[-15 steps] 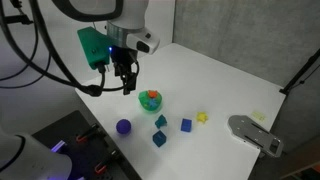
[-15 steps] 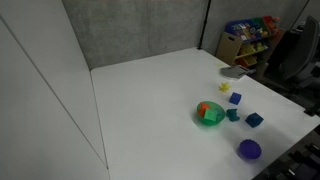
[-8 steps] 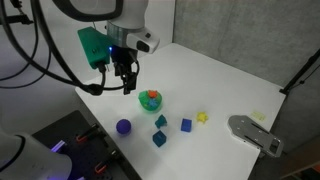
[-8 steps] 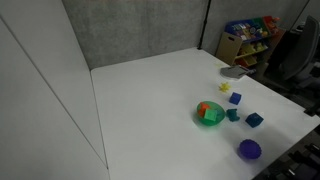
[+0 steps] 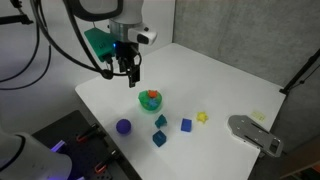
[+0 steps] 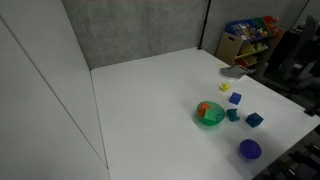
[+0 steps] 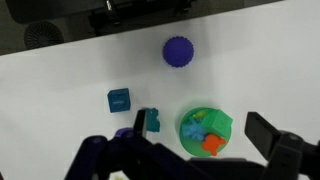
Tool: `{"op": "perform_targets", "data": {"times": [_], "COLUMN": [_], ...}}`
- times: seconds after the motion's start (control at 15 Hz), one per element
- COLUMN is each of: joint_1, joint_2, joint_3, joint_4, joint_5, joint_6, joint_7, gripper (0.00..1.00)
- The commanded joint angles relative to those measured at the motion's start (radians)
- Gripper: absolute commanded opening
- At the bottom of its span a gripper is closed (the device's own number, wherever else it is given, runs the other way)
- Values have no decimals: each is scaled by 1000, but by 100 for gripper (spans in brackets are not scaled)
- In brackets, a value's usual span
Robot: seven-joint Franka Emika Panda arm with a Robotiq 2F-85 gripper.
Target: Remove the green building block from the green bowl and put it on the blue building block
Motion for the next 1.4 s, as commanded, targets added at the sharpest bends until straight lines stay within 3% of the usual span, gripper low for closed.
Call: {"op": "perform_targets", "data": {"times": [0.0, 0.6, 1.33], "joint_1": [18, 78, 161], "joint_2": [67, 272, 692], "joint_3": [41, 90, 113], "joint_4": [45, 93, 296], "joint_5": [0, 27, -22], "joint_6": [48, 264, 417], "joint_7": [60, 107, 231], "gripper": [100, 100, 100]}}
